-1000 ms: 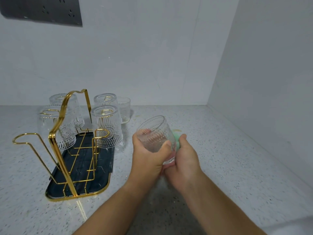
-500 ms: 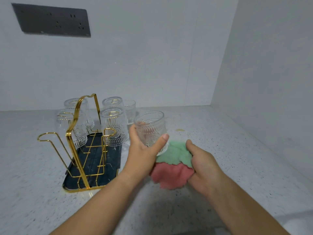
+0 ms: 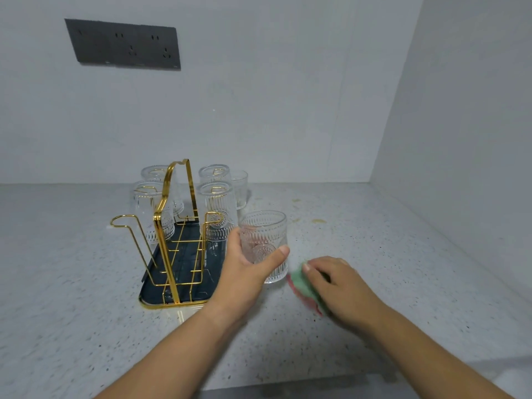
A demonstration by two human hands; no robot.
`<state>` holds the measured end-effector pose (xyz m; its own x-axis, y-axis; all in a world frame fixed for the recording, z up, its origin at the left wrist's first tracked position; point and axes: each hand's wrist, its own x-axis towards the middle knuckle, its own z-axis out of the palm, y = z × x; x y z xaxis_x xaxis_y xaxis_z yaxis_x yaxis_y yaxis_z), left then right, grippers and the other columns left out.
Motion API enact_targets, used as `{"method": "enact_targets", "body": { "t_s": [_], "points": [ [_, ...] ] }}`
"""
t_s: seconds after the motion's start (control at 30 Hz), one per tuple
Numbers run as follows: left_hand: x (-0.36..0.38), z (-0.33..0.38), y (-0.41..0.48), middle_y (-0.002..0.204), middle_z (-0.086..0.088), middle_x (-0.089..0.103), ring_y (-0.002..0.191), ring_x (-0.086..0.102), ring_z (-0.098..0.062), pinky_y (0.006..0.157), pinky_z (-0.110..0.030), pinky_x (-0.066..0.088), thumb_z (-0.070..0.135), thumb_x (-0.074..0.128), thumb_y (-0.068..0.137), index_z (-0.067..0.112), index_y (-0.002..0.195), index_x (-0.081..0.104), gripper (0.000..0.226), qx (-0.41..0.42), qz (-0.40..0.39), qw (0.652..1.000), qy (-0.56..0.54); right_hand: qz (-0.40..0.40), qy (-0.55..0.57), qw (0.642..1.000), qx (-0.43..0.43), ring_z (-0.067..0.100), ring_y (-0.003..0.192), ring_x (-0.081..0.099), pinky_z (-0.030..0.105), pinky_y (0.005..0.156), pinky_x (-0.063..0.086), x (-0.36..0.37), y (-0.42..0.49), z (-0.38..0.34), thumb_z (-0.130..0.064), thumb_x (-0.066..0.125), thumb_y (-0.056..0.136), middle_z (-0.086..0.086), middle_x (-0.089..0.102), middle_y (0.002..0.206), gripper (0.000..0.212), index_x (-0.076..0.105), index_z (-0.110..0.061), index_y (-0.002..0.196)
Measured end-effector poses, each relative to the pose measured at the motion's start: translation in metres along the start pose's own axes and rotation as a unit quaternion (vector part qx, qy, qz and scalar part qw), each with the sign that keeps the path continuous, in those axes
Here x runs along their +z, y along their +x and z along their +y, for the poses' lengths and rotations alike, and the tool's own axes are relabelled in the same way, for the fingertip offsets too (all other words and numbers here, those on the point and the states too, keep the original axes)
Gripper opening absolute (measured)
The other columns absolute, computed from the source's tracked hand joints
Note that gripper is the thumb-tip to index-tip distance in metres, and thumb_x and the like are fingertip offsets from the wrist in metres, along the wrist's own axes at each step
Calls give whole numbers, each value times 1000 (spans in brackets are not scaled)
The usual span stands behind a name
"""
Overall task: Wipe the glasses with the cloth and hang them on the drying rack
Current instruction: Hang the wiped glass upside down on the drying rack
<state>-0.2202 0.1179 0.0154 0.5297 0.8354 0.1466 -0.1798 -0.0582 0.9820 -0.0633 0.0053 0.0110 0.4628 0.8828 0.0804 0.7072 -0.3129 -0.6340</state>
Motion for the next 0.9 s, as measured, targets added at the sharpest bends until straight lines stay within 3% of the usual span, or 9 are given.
{"method": "enact_targets", "body": {
  "t_s": [0.1,0.2,0.33,0.43,0.6,0.67,0.73,0.8,0.9],
  "points": [
    [-7,1,-1,118,10,75,110,71,-1,87,-18,55,13,85,86,26,128,54,54,-5,-7,1000,2,13,84,996,27,18,103,68,51,103,48,-1,4,-5,-74,30,95,-13,73,95,56,71,-37,87],
    [-9,7,0,115,9,77,112,72,-7,86,-18,56,11,86,84,25,127,56,54,-4,-20,1000,2,33,199,979,9,4,113,65,31,102,48,-14,6,-29,-50,43,104,-17,73,109,34,73,-34,102],
    [-3,27,-3,120,-3,78,110,75,-13,86,-21,59,1,83,85,16,130,58,53,8,-65,998,-20,-19,318,946,-58,8,104,74,28,91,60,-31,4,-65,-28,55,103,-7,78,109,23,68,-21,120],
    [-1,49,-4,120,-5,78,113,75,-17,90,-27,60,2,83,86,13,131,59,53,38,-74,996,-32,-36,401,912,-75,19,111,74,34,92,59,-38,4,-77,-37,55,96,0,77,117,37,63,-23,130],
    [1,86,-4,118,0,79,111,75,-11,96,-29,60,9,90,81,18,128,61,56,85,-66,994,2,-176,566,801,-79,34,142,50,61,117,35,-38,6,-87,-42,37,107,15,56,150,53,49,-13,150],
    [0,95,-2,121,0,76,111,74,-11,98,-30,59,10,92,79,20,130,55,64,92,-58,994,15,-226,634,735,-80,36,146,45,63,121,27,-36,8,-94,-41,41,105,18,49,155,57,44,-10,153],
    [-2,104,2,126,-2,72,112,73,-11,97,-30,60,13,93,76,25,132,49,73,80,-66,994,15,-223,672,702,-83,37,145,45,60,121,30,-35,12,-99,-40,50,103,20,47,156,61,43,-6,153],
    [-7,115,6,126,0,70,113,72,-11,97,-30,59,22,97,71,29,135,45,84,63,-70,995,36,-197,683,700,-74,34,139,53,52,113,45,-38,19,-97,-40,62,97,20,53,152,66,46,-4,151],
    [-19,132,15,125,5,60,113,62,-6,92,-25,53,34,97,72,33,148,34,99,65,-55,985,147,-167,658,734,-26,28,112,67,35,78,62,-48,25,-93,-42,93,69,15,63,141,90,55,-6,143]
  ]
}}
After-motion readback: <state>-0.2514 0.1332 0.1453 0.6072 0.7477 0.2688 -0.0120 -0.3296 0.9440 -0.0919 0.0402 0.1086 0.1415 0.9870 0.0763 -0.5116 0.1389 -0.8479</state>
